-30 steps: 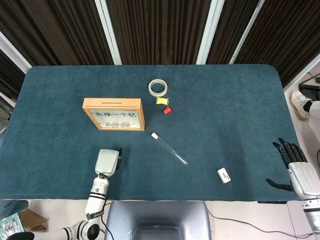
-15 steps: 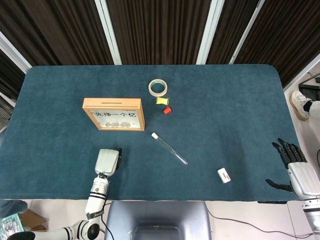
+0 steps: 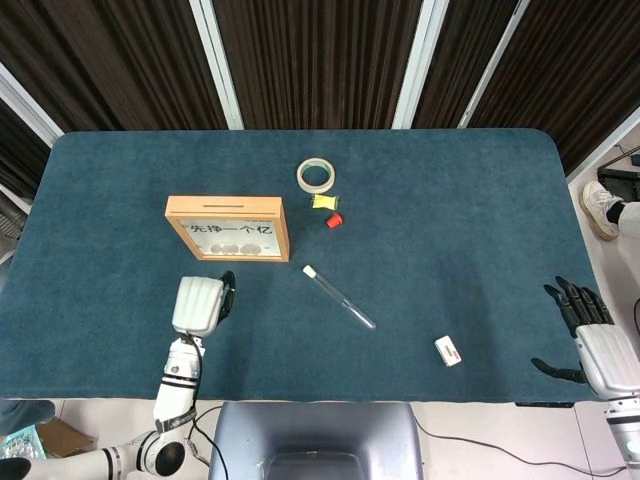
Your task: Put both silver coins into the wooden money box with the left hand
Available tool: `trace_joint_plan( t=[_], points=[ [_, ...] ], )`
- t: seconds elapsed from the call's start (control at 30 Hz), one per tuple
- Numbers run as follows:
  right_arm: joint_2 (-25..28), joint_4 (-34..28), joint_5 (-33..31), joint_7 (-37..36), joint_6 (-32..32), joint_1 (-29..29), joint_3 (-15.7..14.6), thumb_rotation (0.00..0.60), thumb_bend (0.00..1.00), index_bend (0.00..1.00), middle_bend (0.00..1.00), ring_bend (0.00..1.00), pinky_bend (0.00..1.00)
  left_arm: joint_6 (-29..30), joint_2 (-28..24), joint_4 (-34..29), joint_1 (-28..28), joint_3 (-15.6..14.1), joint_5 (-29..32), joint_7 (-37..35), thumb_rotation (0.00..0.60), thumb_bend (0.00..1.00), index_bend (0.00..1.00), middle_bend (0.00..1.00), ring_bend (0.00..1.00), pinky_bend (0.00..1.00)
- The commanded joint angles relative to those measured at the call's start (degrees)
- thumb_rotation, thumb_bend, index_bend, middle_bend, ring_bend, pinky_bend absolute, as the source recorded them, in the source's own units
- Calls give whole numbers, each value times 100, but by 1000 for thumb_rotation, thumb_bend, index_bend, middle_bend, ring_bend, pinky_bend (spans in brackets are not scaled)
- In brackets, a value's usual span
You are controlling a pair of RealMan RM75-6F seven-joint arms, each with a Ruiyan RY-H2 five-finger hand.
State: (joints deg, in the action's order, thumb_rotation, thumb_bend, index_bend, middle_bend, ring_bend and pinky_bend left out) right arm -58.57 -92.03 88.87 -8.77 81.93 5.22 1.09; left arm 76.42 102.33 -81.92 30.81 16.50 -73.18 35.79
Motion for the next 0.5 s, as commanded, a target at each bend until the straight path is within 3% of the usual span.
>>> trace_joint_plan(
  t=[0.03, 0.13, 0.17, 0.23, 0.3, 0.5],
  points=[
    [-7, -5, 7, 13, -3, 4, -2, 600, 137, 0, 0, 0, 0, 332, -717, -907, 77, 634, 23, 333, 600, 535, 637, 1000, 1000, 1000],
    [-14, -10, 13, 29, -11, 11, -5, 600, 137, 0, 0, 0, 0, 383, -843, -1073, 119, 823, 105, 443, 600, 531, 634, 1000, 1000, 1000],
    [-18, -19, 21, 39, -20, 16, -9, 600, 137, 0, 0, 0, 0, 402, -957, -1199, 168, 1022, 221, 540, 600, 528, 633, 1000, 1000, 1000],
    [-27, -35, 15, 55, -59, 41, -5, 600, 137, 0, 0, 0, 0, 313, -1263, -1518, 381, 1743, 805, 751, 600, 527, 632, 1000, 1000, 1000],
    [-30, -43, -5, 62, -82, 53, 3, 600, 137, 0, 0, 0, 0, 110, -1437, -1715, 540, 2036, 1386, 949, 600, 528, 633, 1000, 1000, 1000],
    [-10, -45, -37, 23, -102, 64, 14, 600, 138, 0, 0, 0, 0, -105, -1460, -1545, 1051, 2206, 2242, 1213, 600, 531, 637, 1000, 1000, 1000]
  ],
)
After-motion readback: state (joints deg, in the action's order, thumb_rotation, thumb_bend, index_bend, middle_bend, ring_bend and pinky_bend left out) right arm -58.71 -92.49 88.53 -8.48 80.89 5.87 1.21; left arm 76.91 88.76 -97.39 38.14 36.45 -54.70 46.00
